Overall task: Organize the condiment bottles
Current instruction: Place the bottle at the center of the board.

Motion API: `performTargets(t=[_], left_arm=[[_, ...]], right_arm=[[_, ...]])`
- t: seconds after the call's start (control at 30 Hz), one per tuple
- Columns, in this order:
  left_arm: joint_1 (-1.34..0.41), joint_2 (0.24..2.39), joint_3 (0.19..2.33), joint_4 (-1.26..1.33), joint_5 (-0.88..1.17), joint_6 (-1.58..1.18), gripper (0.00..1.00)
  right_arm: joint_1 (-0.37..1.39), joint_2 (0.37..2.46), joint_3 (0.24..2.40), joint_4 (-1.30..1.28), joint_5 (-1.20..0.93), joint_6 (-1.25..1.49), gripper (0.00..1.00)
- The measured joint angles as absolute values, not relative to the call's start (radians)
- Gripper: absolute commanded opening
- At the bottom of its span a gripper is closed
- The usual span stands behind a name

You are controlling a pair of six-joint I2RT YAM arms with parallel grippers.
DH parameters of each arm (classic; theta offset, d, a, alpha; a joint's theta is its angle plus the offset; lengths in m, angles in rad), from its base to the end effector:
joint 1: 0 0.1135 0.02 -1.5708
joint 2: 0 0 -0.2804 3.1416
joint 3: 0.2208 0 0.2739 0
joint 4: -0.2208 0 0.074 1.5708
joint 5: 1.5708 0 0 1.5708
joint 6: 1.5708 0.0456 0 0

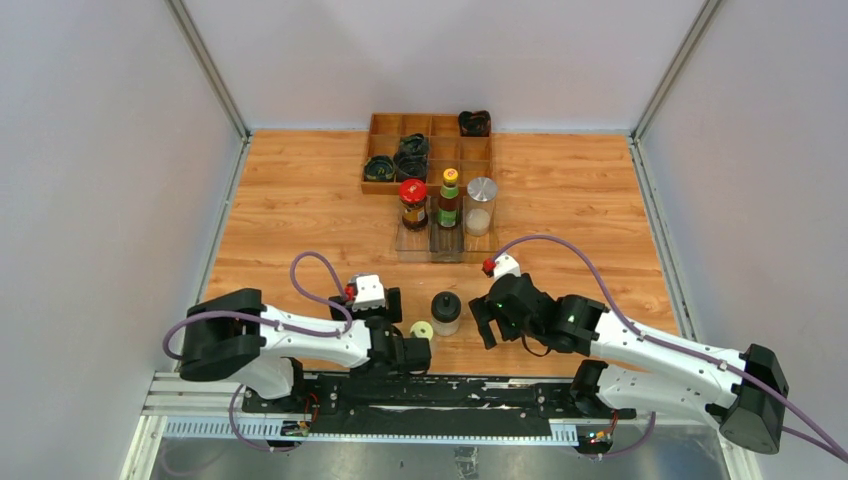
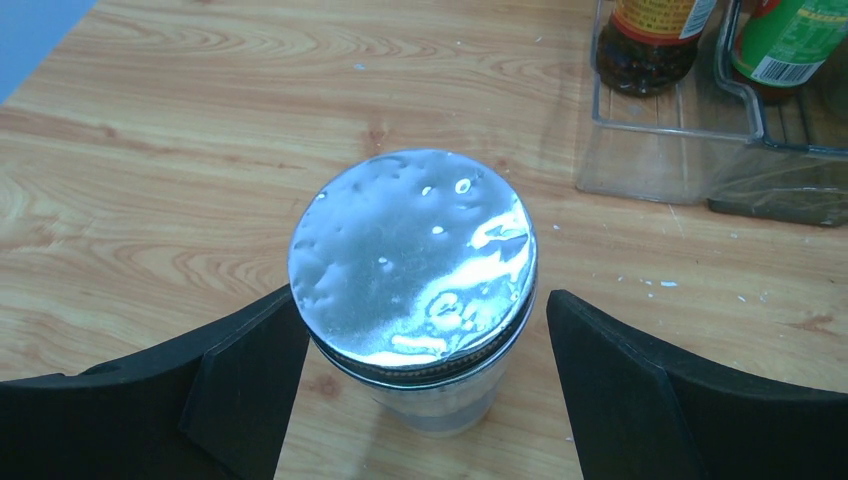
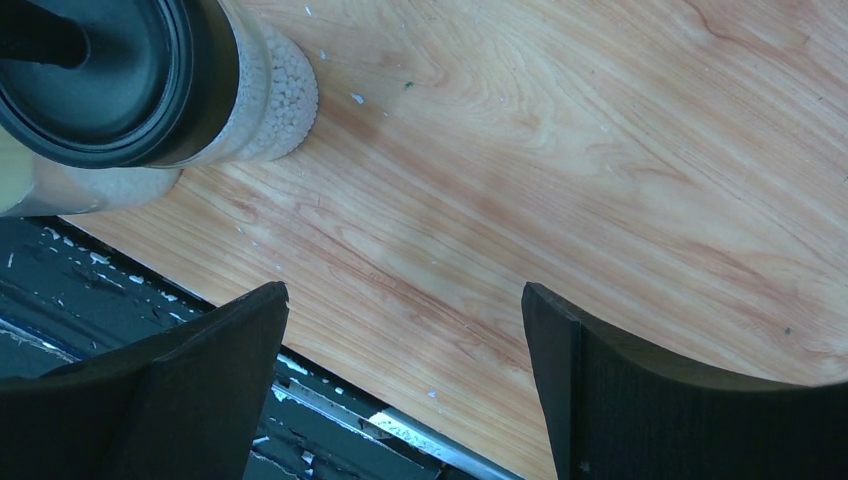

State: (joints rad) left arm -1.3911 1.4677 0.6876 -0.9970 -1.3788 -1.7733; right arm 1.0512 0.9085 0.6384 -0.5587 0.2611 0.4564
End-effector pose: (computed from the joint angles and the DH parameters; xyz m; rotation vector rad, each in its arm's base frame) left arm 0.0809 -0.1950 0.1661 -0.1863 1.7517 0.1652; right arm 0.1100 0.1686 0.2341 -0.5859 2.3297 0.4091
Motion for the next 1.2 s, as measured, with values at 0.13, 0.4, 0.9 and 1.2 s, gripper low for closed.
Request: performTargets(t=[0.13,0.4,0.9,1.2], left_arm=[[-1.391,1.43,0.719,-0.997,-1.379,-1.697,0.92],[-1.392,1.341,0.878,-0.998,-1.356,-1.43,1.0],[-1.283,1.07,1.192,-0.998,-1.133,-0.947,1.0],[-1.065,1.142,1.331,-1.028,-0.786,-0.663,1.0]], right_arm=[[1.052,0.908,0.635,-0.55,0.261,0.457,0.93],[1.054,0.896,0.595,-0.537,0.26,0.469,0.93],[1.061,0.89,0.568,-0.487,0.249,0.487,0.93],[1.065,0.886,0.55,-0.469,0.234,0.498,0.93]])
